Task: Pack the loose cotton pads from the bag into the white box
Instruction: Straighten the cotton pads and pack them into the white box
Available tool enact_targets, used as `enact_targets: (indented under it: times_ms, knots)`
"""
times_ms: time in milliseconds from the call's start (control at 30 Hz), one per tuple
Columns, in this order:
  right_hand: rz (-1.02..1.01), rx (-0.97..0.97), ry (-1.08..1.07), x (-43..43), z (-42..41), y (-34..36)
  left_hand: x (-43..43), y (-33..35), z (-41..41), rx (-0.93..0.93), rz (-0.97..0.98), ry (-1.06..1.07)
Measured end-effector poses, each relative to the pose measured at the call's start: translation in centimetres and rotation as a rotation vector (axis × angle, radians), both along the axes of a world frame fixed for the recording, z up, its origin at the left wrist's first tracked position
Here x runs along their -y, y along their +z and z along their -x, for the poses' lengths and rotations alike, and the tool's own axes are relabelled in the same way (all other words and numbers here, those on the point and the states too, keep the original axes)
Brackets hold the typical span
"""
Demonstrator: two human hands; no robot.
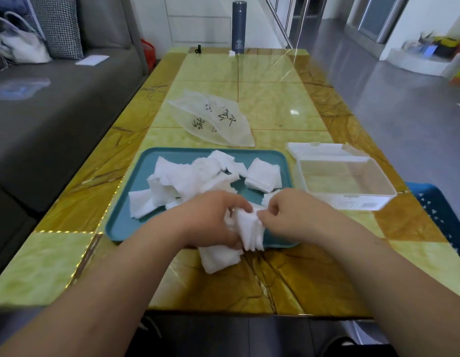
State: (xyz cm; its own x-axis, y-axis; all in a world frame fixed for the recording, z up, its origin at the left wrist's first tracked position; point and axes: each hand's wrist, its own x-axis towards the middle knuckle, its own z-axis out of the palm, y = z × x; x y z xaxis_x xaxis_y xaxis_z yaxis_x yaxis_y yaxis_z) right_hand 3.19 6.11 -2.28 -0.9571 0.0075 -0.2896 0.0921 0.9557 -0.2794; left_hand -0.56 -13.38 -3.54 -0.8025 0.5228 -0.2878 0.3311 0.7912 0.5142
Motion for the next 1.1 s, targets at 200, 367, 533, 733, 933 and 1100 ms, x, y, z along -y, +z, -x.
enact_targets:
  times_ms: [200,367,533,733,933,1100]
  knots:
    - [0.106,0.000,0.003,-0.5,0.7,-1.0,-0.3,-1.0,1.3,-0.095,-0.158,0.183]
    - [0.231,-0.041,0.019,-0.1,1.8,-1.6,-0.8,-1.9,2.9,-0.235,-0.162,0.271]
    - [0.258,-0.093,0.009,-0.6,2.3,-1.2,-0.1,-1.4,2.6,-0.319,-0.154,0.221]
    - [0.246,0.032,0.065,-0.9,2.2,-0.6,-0.2,-1.1,2.0,-0.391,-0.162,0.066]
    - [0.515,-0.090,-0.069,-0.4,1.0,-0.1,-1.1,-1.1,1.9,-0.418,-0.205,0.062]
    - [0.855,-0.206,-0.277,-1.0,0.3,1.3,-0.8,-0.6,1.5,-0.411,-0.498,0.150]
